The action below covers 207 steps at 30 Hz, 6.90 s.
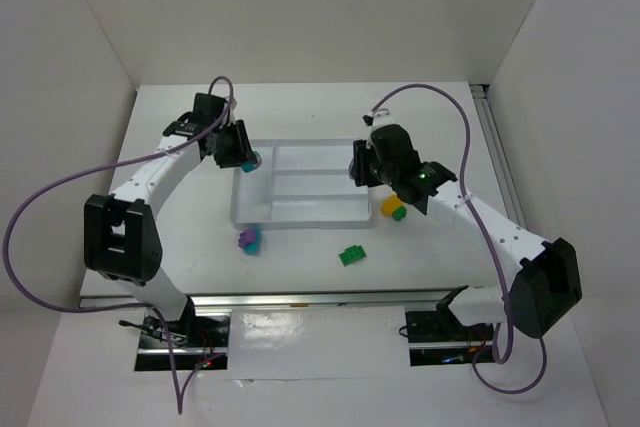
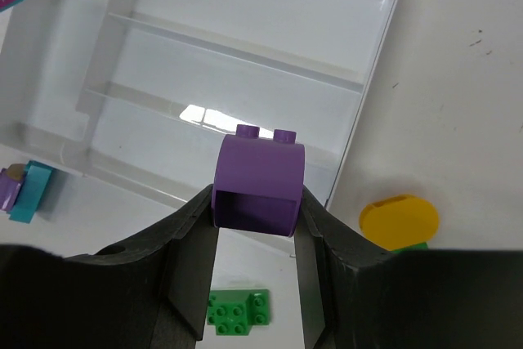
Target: Sort the legos into containers by color
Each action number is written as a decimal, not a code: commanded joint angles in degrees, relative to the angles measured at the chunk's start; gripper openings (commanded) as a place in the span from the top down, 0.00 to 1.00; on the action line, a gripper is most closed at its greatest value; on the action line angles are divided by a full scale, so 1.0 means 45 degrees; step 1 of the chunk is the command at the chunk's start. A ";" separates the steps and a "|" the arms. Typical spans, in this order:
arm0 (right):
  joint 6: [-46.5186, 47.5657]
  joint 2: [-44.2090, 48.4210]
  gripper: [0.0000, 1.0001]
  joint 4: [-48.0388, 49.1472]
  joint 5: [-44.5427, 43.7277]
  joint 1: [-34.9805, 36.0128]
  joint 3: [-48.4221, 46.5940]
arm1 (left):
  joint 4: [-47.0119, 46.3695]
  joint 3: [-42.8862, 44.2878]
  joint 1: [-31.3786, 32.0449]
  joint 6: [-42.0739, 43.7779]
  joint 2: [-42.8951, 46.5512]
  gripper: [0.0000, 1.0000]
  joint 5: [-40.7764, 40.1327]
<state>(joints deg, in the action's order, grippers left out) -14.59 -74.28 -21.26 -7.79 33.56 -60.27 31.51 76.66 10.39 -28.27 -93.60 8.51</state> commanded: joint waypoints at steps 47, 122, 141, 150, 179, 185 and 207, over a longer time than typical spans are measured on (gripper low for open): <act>-0.2168 -0.8573 0.16 0.1092 -0.2895 0.0120 -0.6958 | 0.1397 -0.1314 0.0210 0.1225 0.3398 0.00 -0.1107; -0.2969 -0.2887 0.49 -0.1741 -0.1177 0.4591 0.2749 | 0.1241 0.0132 0.2163 0.0853 0.3476 0.07 -0.1091; -0.2130 0.0120 0.77 -0.3636 -0.1671 0.4107 -0.1524 | -0.1382 -0.0898 0.2280 0.1807 0.3962 0.12 0.4250; -0.1974 0.0373 0.77 -0.3520 0.4381 0.1334 -0.2837 | -0.5651 -0.3910 0.2651 0.2259 0.6619 0.10 0.5354; -0.8008 0.1292 0.74 0.5328 1.5853 -0.2966 0.0327 | -1.2098 -0.6333 0.6519 0.6497 0.7793 0.00 0.4789; -0.8125 0.1155 0.74 0.5464 1.5853 -0.2966 0.0327 | -1.2565 -0.6448 0.6812 0.6694 0.7383 0.00 0.3755; -0.7910 0.0804 0.74 0.5212 1.5853 -0.2966 0.0210 | -1.3623 -0.6314 0.6812 0.5757 0.7343 0.23 0.4513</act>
<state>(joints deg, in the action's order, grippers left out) -51.07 -70.50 0.43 62.00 20.58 -58.50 -25.39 46.37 40.82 -1.21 -61.04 26.04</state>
